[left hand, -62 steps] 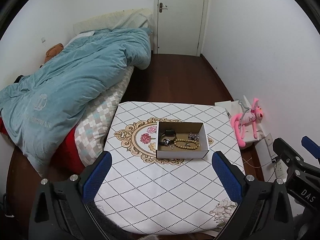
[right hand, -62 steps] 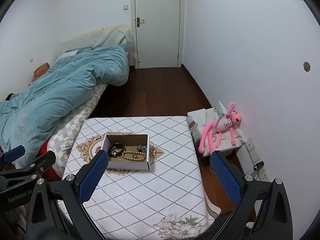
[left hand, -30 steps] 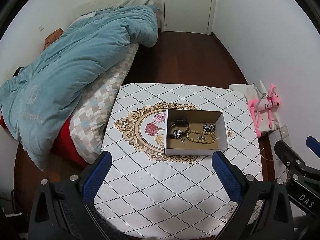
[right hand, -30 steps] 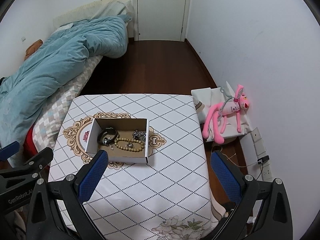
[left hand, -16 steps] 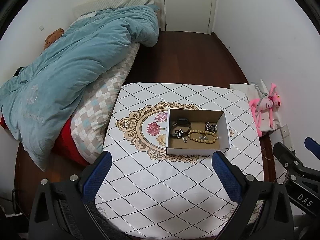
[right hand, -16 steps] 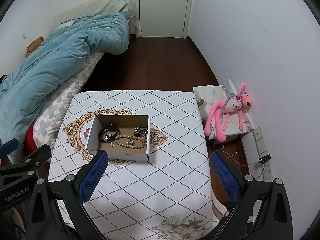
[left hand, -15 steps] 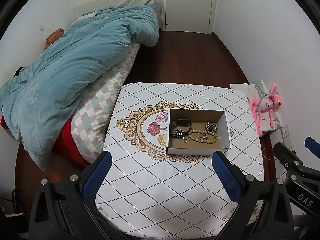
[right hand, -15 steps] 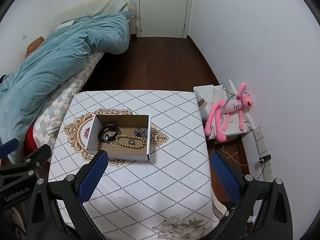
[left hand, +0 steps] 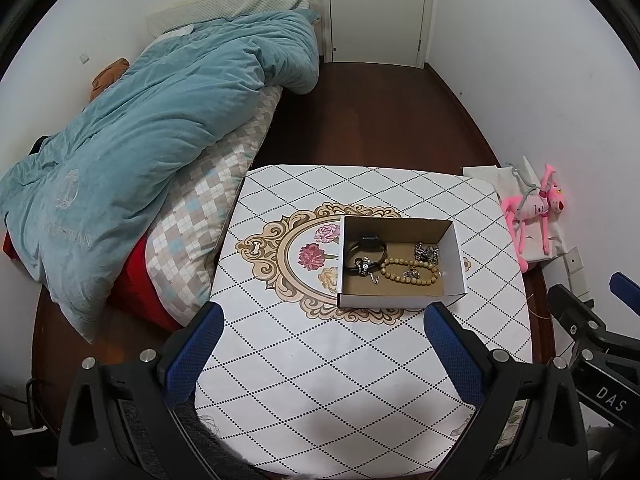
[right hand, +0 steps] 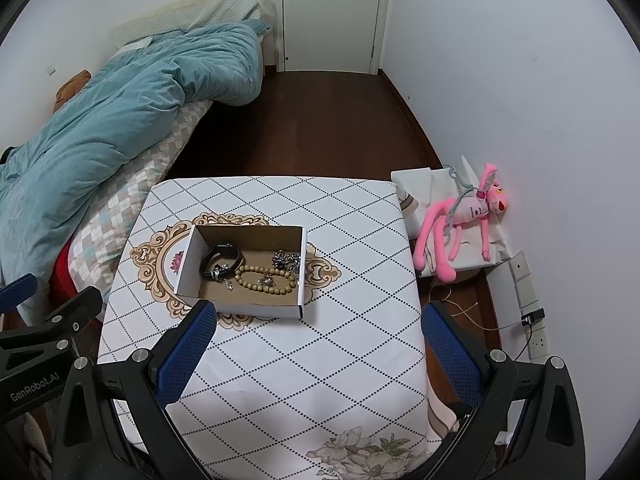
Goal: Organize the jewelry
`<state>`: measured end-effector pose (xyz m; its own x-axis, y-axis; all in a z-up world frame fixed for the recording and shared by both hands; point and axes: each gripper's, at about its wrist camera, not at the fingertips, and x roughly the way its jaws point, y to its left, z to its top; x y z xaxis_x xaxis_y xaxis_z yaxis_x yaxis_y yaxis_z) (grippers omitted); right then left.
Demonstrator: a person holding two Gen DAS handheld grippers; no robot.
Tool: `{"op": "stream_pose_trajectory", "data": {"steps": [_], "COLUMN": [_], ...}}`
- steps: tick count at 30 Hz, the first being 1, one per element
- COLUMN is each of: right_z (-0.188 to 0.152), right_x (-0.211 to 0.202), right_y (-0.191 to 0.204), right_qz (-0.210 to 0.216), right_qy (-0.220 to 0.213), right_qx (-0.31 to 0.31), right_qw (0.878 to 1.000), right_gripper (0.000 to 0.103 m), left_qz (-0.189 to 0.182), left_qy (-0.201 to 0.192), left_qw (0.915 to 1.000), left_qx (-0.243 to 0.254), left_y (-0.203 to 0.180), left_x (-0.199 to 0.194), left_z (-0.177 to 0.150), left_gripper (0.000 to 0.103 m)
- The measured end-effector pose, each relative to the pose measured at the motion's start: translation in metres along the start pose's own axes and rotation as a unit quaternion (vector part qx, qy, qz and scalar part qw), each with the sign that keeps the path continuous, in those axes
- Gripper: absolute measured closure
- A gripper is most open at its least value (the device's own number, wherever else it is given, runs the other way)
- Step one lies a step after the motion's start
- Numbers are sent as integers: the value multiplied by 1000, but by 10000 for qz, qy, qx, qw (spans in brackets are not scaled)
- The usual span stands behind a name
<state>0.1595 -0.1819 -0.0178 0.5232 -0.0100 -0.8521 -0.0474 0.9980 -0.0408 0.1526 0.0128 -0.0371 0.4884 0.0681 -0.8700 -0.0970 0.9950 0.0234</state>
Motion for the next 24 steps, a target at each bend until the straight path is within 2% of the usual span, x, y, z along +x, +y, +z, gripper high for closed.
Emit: {"op": "stream_pose_trajectory", "data": {"steps": [24], "right_z": [3], "right_x": [-4], "right_y": [5], "right_qz": [34], "right_qy": [-29], "right_qx": [-116], "right_qw": [9999], "right_gripper": [0], "left_qz": [-17], "left_qy": [-65], "left_qw": [10000], "left_qx": [14], "left_y": [2], "left_x": [-8], "left_z": [-1], "left_gripper": [1]}}
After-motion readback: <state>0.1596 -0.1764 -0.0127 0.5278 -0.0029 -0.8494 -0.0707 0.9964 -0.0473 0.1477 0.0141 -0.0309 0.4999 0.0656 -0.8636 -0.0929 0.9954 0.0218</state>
